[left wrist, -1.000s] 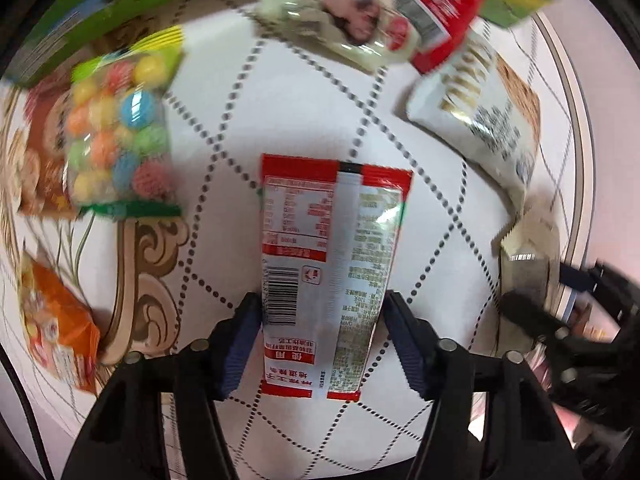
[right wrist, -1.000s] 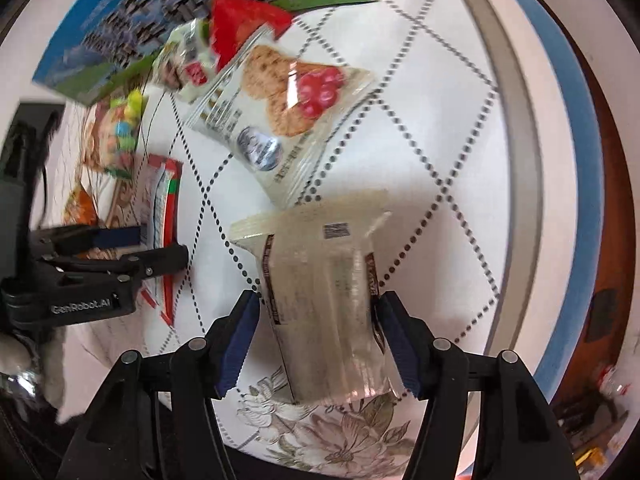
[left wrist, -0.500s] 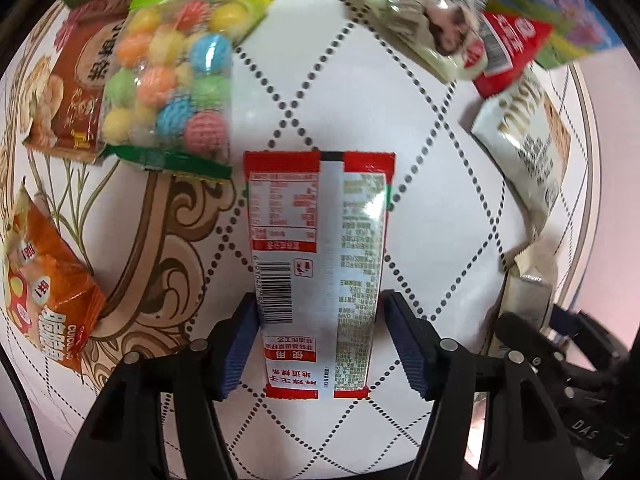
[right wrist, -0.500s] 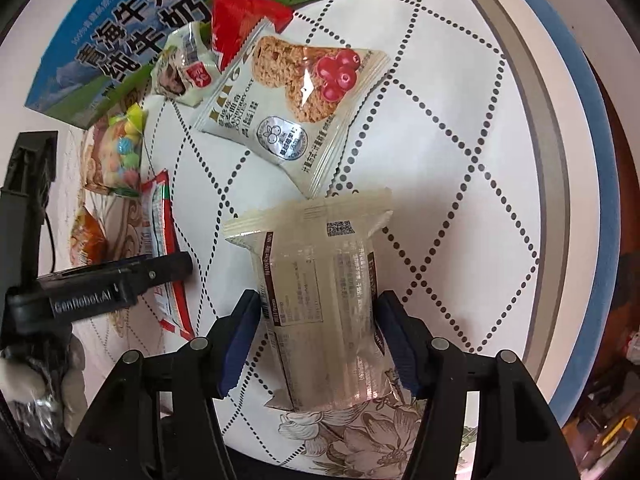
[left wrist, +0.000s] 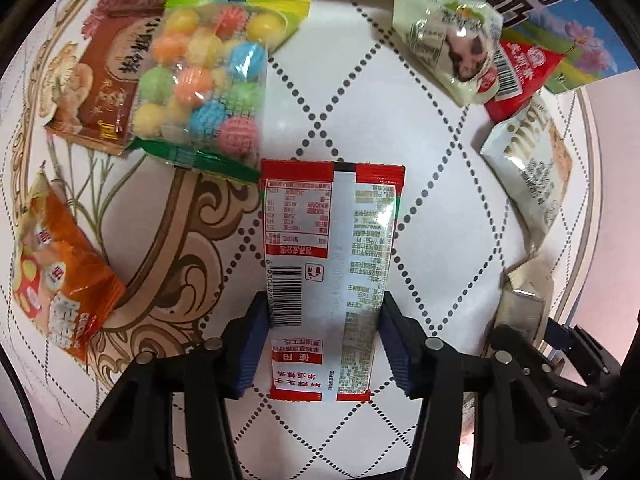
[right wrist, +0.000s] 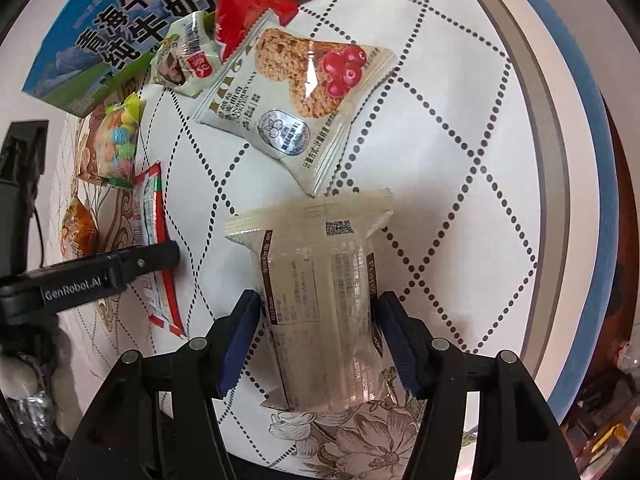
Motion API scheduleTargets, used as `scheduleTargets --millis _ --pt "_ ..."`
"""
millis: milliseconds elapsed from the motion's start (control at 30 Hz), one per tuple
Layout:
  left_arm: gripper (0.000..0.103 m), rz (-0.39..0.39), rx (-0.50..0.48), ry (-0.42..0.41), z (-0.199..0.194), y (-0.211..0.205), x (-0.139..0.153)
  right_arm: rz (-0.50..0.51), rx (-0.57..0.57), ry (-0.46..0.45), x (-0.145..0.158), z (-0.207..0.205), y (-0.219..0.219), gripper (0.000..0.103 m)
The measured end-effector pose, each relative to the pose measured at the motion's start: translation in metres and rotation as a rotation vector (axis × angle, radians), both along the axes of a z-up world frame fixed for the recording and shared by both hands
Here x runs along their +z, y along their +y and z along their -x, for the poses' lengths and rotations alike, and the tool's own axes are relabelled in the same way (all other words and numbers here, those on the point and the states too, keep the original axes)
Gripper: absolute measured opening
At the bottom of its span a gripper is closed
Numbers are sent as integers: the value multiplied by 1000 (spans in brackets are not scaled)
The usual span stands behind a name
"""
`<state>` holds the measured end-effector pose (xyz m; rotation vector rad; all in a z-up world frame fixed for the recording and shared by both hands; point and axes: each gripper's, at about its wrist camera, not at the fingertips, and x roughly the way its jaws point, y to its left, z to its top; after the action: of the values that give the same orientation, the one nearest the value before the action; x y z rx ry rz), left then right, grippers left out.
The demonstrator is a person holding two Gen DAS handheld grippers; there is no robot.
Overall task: Organize snacks
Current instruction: 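Carry both packs into the cardboard box and open both tools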
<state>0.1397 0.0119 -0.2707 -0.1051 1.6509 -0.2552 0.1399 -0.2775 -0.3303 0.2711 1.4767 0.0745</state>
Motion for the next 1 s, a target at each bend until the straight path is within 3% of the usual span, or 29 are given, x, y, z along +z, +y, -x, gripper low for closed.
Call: scheduleTargets --millis 267,433,767,900,1000 --pt "46 22 -30 -60 -1 9 57 -7 -7 -51 20 1 6 58" --pt "46 80 -28 -108 -9 11 97 -41 -19 -108 53 -12 6 55" --pt "46 172 -55 -294 -40 30 216 -121 -10 -229 121 -50 -3 51" --pt "46 187 -52 -329 -54 33 238 -171 8 -263 151 -68 -9 51" --pt "46 178 -41 -368 -85 27 229 -160 40 -317 184 -89 -10 51"
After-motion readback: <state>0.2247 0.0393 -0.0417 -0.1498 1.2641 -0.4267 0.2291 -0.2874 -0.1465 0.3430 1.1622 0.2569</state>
